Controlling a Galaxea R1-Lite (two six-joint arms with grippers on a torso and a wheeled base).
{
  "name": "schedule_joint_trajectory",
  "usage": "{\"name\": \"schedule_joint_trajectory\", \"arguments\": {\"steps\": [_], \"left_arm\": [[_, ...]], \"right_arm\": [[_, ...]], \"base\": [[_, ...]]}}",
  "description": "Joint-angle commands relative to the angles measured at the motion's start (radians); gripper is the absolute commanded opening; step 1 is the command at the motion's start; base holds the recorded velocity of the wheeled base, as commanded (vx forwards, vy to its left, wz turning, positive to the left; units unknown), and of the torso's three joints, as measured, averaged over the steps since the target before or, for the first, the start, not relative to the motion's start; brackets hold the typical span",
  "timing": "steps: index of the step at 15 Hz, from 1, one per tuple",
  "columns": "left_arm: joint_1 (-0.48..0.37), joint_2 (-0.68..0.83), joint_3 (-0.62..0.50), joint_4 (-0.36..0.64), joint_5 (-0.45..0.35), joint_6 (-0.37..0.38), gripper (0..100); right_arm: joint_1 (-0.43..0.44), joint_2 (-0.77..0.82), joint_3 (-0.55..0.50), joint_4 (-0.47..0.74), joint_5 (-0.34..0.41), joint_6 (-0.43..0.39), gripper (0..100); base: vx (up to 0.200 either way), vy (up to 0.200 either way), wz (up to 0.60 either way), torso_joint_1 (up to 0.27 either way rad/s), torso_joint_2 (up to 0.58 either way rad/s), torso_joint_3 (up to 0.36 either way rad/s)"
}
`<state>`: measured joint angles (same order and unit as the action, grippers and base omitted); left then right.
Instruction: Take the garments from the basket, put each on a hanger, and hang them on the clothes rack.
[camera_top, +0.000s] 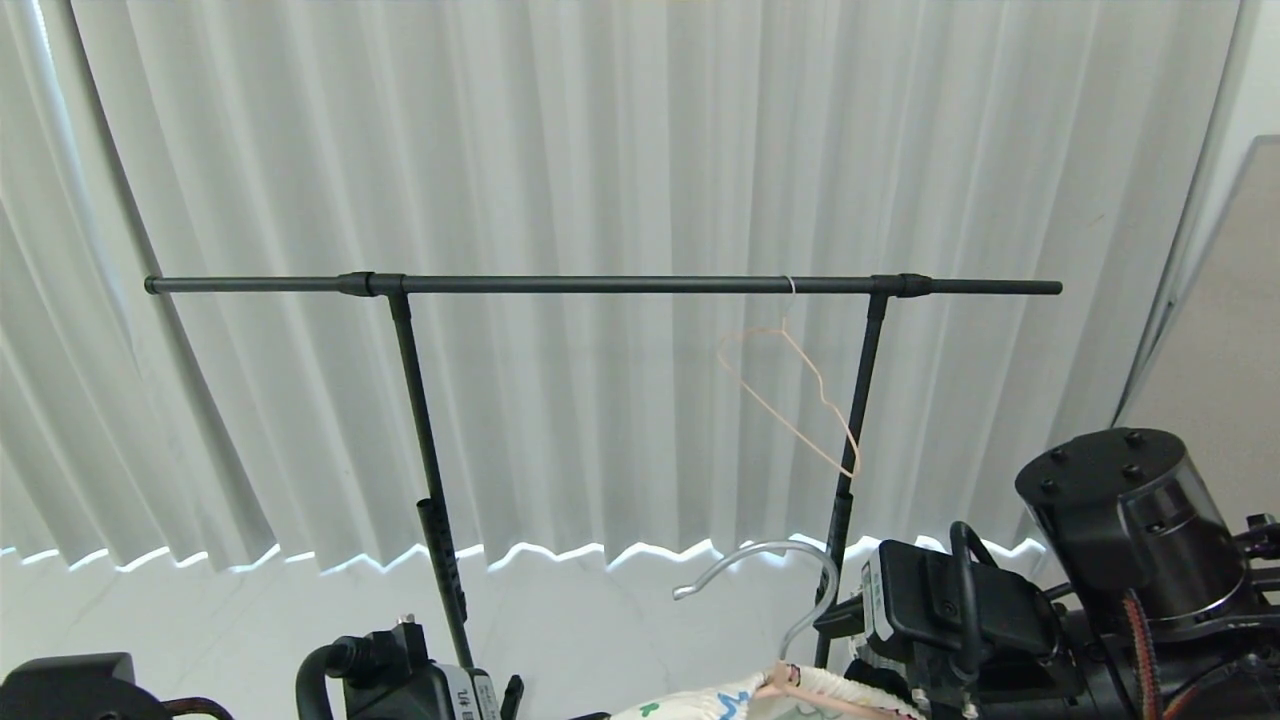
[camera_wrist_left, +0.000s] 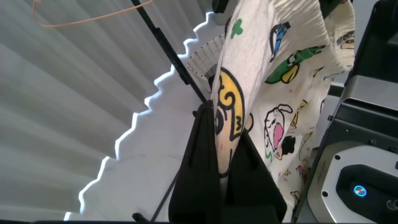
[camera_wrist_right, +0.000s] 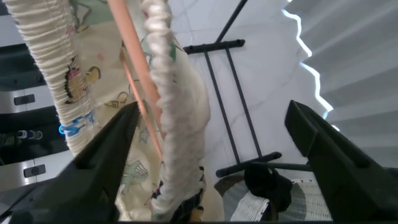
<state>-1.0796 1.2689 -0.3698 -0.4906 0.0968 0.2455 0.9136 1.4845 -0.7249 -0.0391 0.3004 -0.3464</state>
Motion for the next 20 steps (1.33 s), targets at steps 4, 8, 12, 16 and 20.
{"name": "schedule_joint_trajectory", "arguments": {"steps": [4,8,12,16,20], "left_arm": [[0.0,0.004,0.0,0.0,0.0,0.0,0],[0.0,0.013,0.005,0.0,0.003,-0.002,100],[0.004,0.015,0.002,0.0,0.003,-0.011,100],[0.061,-0.003,0.009,-0.002,0.012,-0.012,100],[0.173,-0.062,0.042,0.0,0.011,-0.012,100]], "right_arm": [[0.001,-0.004,-0.002,-0.002,-0.003,-0.002,0],[0.004,-0.036,-0.002,-0.004,-0.006,-0.003,0],[-0.019,-0.072,0.002,-0.059,-0.015,-0.071,0],[-0.081,-0.096,0.002,-0.127,-0.034,-0.149,0],[-0.144,-0.148,0.019,-0.12,-0.032,-0.172,0]], "base": [[0.0,0.0,0.0,0.0,0.0,0.0],[0.0,0.0,0.0,0.0,0.0,0.0],[0.0,0.0,0.0,0.0,0.0,0.0],[0.0,0.0,0.0,0.0,0.0,0.0],[0.0,0.0,0.0,0.0,0.0,0.0]]}}
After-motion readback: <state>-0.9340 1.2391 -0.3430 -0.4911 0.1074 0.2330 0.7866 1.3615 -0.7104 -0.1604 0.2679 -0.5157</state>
